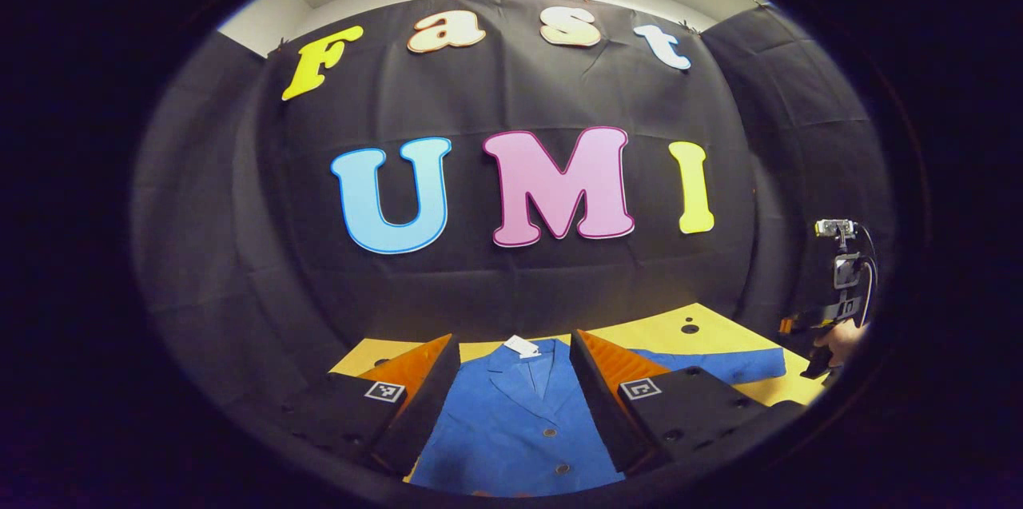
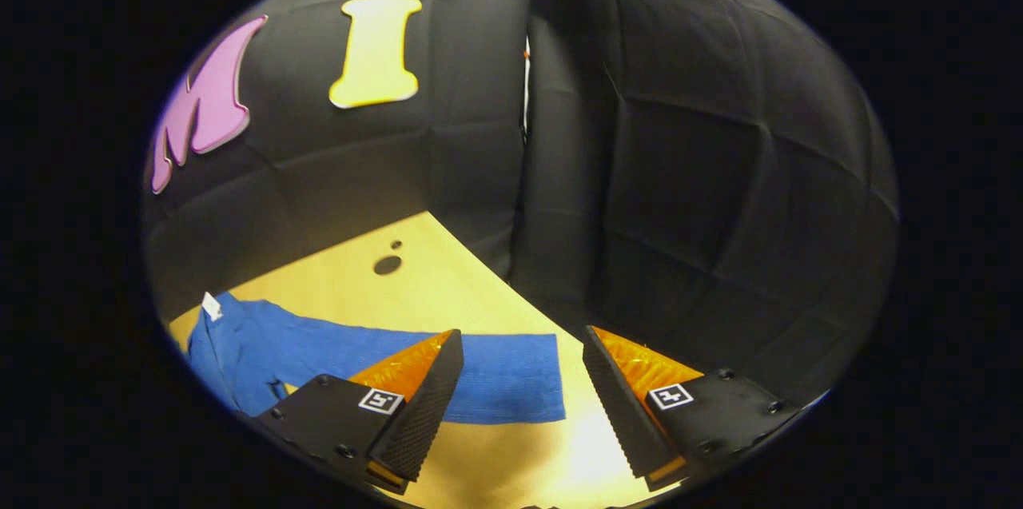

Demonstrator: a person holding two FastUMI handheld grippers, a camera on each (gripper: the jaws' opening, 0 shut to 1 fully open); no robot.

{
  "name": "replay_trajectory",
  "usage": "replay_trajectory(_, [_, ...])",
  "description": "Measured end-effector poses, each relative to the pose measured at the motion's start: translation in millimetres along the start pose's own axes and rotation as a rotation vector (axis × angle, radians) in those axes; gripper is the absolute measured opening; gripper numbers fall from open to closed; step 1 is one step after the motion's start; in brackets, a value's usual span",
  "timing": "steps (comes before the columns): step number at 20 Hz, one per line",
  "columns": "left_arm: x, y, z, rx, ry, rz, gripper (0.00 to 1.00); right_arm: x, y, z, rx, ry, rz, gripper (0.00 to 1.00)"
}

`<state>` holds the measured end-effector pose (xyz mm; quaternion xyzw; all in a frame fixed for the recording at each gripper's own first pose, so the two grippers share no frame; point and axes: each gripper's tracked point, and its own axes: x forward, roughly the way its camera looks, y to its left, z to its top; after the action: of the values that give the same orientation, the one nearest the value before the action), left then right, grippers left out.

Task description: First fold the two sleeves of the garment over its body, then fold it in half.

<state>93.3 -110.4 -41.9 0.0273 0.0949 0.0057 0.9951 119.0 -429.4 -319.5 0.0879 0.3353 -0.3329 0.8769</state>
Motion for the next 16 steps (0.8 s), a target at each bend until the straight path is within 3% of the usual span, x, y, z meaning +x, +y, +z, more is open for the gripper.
replay_trajectory(1, [3,-5,0,-0.002,0.008,-0.008,0.8,10,-9,-17,0.005,0.076,-0.008,0.96])
replay_trajectory(3, [6,-13,2,-0.03,0.022,-0.025,0.8,25,-16,-38,0.019,0.187,-0.021,0.97])
replay_trajectory(6, [6,-30,-3,-0.117,0.071,-0.065,0.8,41,-18,-51,0.025,0.246,-0.052,0.97])
replay_trajectory(9, [5,-30,-9,-0.139,0.104,-0.051,0.8,47,-22,-68,0.081,0.356,-0.062,0.97])
replay_trajectory(10, [5,-28,-8,-0.145,0.106,-0.046,0.8,52,-23,-57,0.087,0.311,-0.07,0.98])
replay_trajectory(12, [5,-28,-10,-0.159,0.108,-0.042,0.8,47,-19,-66,0.084,0.342,-0.065,0.87])
replay_trajectory(13, [6,-28,-12,-0.171,0.112,-0.046,0.8,51,-20,-62,0.074,0.319,-0.065,0.87])
replay_trajectory(14, [7,-29,-14,-0.184,0.118,-0.05,0.8,53,-17,-63,0.071,0.326,-0.044,0.98])
replay_trajectory(16, [8,-30,-21,-0.223,0.139,-0.053,0.8,54,-12,-65,0.056,0.336,-0.046,0.72])
